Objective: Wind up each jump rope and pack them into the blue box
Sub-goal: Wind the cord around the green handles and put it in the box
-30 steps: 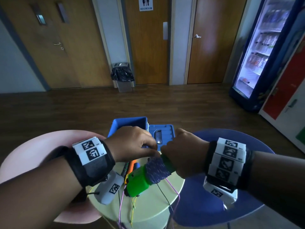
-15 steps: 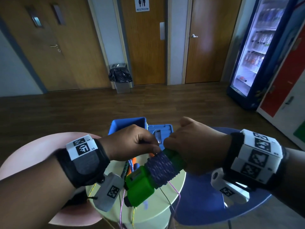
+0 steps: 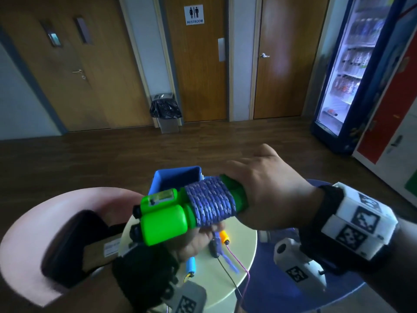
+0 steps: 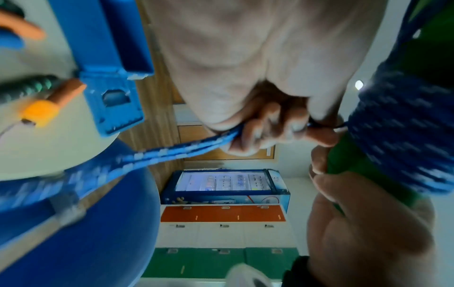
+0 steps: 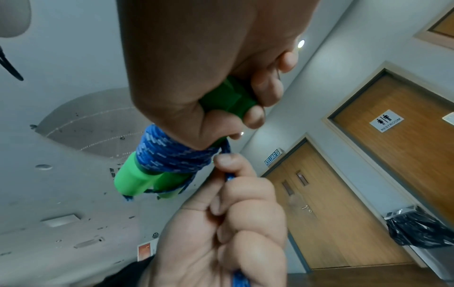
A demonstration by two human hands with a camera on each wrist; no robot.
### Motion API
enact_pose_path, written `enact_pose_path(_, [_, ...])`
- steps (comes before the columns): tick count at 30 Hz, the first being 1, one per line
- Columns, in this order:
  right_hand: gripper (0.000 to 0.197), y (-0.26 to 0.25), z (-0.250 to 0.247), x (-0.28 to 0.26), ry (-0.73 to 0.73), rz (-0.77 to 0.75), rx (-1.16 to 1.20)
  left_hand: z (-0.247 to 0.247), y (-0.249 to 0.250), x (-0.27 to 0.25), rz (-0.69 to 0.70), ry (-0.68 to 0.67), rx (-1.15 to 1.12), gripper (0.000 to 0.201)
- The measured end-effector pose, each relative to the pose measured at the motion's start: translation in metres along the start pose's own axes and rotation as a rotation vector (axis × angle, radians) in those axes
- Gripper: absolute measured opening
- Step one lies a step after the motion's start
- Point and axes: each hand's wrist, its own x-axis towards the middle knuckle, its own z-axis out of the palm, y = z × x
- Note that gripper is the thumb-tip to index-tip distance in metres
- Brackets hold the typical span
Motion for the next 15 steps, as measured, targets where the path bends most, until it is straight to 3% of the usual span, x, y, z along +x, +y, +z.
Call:
enact_pose_path(1, [0.028, -0.001, 0.002, 0.001, 0.009, 0.018, 0.001, 0.009, -0.004, -0.004, -0.011, 0.024, -0.043, 0.052])
enact_pose_path(6, [0.025, -0.003, 0.015, 0.003, 0.050, 0.083, 0.022, 0.026, -0.006, -0.016, 0.000, 0.023, -0.090, 0.053])
enact_pose_path(9, [0.026, -0.006, 0.016, 0.002, 0.040, 0.069, 0.019, -0.002, 0.007, -0.005, 0.093, 0.039, 0.009, 0.021])
enact_pose_path(11, [0.025, -0.009, 0.016, -0.001, -0.040, 0.043, 0.004, -0.025, 0.028, 0.003, 0.087, -0.009, 0.097, 0.052])
enact_pose_path(15, [0.025, -0.014, 0.011, -0.005, -0.166, -0.024, -0.015, -0.035, 0.088, -0.001, 0.232, -0.237, 0.545, 0.043])
